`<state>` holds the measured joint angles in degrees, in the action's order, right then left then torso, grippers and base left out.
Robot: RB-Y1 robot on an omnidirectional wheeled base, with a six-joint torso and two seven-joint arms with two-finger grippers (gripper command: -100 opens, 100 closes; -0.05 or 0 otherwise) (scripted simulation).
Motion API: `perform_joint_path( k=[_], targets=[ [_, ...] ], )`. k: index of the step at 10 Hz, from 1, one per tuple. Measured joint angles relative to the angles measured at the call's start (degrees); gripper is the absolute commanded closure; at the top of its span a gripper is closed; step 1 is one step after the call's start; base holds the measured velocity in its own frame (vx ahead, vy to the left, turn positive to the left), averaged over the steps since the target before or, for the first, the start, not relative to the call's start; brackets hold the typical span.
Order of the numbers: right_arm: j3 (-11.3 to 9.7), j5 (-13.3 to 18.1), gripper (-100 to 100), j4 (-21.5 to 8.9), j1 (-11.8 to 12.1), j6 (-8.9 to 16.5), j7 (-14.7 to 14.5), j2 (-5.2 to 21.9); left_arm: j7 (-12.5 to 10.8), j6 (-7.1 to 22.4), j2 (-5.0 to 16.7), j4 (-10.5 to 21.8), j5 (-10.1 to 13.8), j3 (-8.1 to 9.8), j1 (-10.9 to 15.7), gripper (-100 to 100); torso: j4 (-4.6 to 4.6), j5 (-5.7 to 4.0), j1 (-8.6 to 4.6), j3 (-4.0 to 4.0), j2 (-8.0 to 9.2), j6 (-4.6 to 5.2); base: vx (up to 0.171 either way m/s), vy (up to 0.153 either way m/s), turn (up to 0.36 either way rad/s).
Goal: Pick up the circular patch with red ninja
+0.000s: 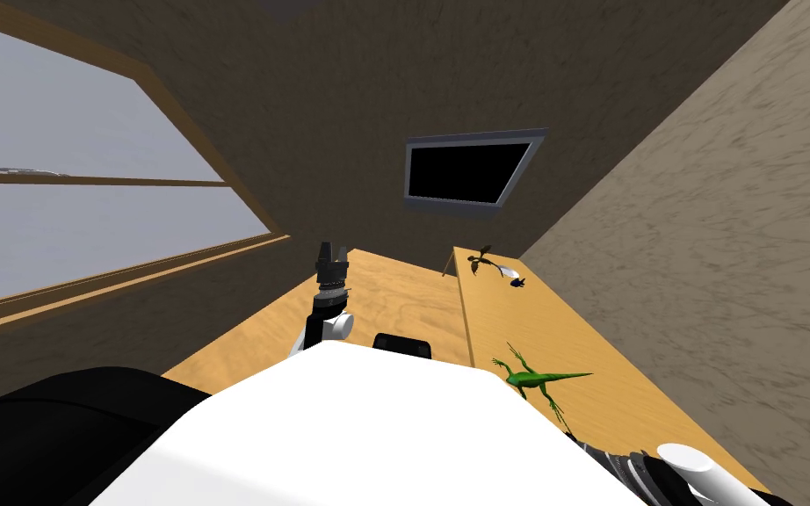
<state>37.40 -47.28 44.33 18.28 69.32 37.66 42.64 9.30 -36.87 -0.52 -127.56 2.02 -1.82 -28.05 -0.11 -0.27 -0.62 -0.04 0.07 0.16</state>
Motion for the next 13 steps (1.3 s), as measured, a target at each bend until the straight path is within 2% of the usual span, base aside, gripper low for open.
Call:
perform_joint_path(
  k=[2, 3, 4, 5, 9, 11, 13],
  targets=[
    [-0.34, -0.37, 100, 4.24, 1.85, 0.82, 1.51, -0.85, 0.00, 0.00, 0.00, 0.00, 0.00, 0.00, 0.00, 0, 0.04, 0.03, 0.06, 0.02, 0.01, -0.09, 0.013, -0.020, 0.003],
    [-0.60, -0.99, 100, 6.84, 3.91, 1.35, 2.79, -1.79, 0.00, 0.00, 0.00, 0.00, 0.00, 0.00, 0.00, 0, 0.00, -0.01, 0.06, 0.01, 0.02, 0.00, 0.018, -0.026, -0.029],
    [-0.92, -1.26, 100, 8.97, 4.80, 2.02, 3.84, -2.09, 0.00, 0.00, 0.00, 0.00, 0.00, 0.00, 0.00, 0, 0.03, 0.03, 0.04, 0.01, 0.00, -0.09, 0.003, -0.014, -0.002],
    [-1.03, -1.31, 100, 10.63, 5.00, 2.33, 4.29, -2.14, 0.00, 0.00, 0.00, 0.00, 0.00, 0.00, 0.00, 0, 0.05, 0.05, 0.07, 0.02, 0.01, -0.14, 0.020, -0.034, 0.019],
    [-2.07, -2.82, 100, 18.47, 9.92, 3.80, 7.82, -4.40, 0.00, 0.00, 0.00, 0.00, 0.00, 0.00, 0.00, 0, 0.01, 0.03, 0.07, 0.02, 0.03, -0.05, 0.015, -0.026, -0.008],
    [-2.59, -3.06, 100, 21.58, 10.90, 4.34, 9.07, -4.91, 0.00, 0.00, 0.00, 0.00, 0.00, 0.00, 0.00, 0, 0.05, 0.05, 0.10, 0.02, 0.01, -0.14, 0.008, -0.019, 0.006],
    [-3.09, -4.02, 100, 25.75, 13.67, 5.67, 11.46, -6.06, 0.00, 0.00, 0.00, 0.00, 0.00, 0.00, 0.00, 0, 0.03, 0.03, 0.07, 0.03, 0.04, -0.05, 0.010, -0.021, -0.013]
  ],
)
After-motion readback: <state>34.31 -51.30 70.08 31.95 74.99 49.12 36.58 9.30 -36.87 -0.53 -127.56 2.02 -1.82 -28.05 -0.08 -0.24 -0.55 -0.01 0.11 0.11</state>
